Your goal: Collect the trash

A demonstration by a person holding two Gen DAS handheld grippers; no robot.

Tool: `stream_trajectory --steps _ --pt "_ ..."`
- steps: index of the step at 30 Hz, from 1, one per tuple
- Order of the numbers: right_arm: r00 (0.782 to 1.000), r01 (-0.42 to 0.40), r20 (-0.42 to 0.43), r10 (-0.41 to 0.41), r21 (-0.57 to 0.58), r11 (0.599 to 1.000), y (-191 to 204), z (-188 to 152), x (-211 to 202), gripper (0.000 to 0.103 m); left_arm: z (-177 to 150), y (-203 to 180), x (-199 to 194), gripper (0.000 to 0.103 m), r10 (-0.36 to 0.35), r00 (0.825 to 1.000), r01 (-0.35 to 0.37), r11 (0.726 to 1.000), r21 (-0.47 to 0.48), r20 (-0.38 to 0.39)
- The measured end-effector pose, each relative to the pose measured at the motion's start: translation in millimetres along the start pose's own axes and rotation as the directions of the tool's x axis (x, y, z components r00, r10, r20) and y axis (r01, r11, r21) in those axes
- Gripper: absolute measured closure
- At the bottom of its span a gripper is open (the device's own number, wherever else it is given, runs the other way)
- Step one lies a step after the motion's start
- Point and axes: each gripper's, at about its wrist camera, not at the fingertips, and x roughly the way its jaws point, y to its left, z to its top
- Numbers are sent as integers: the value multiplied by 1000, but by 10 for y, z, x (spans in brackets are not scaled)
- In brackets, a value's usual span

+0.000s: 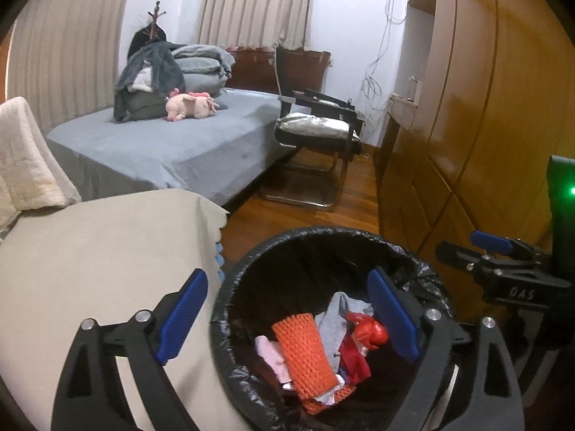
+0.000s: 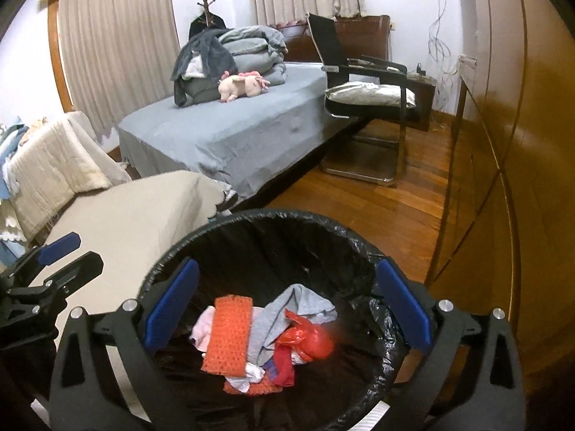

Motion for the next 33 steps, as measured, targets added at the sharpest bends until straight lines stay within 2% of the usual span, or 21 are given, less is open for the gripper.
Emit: stream_trajectory --steps 6,14,21,33 --pt "997 -48 51 49 -25 999 198 158 -329 6 60 60 -381 7 65 997 -64 998 -3 42" --pt "988 -114 97 123 -93 989 558 276 -753 5 170 99 -867 6 133 988 -131 991 -23 78" --pt "981 -146 111 160 -129 981 753 299 -961 5 211 89 -1200 6 180 977 -178 984 -26 113" --pt "976 -155 124 176 -167 974 925 297 -1096 5 217 114 -1449 6 190 969 -184 982 -48 157"
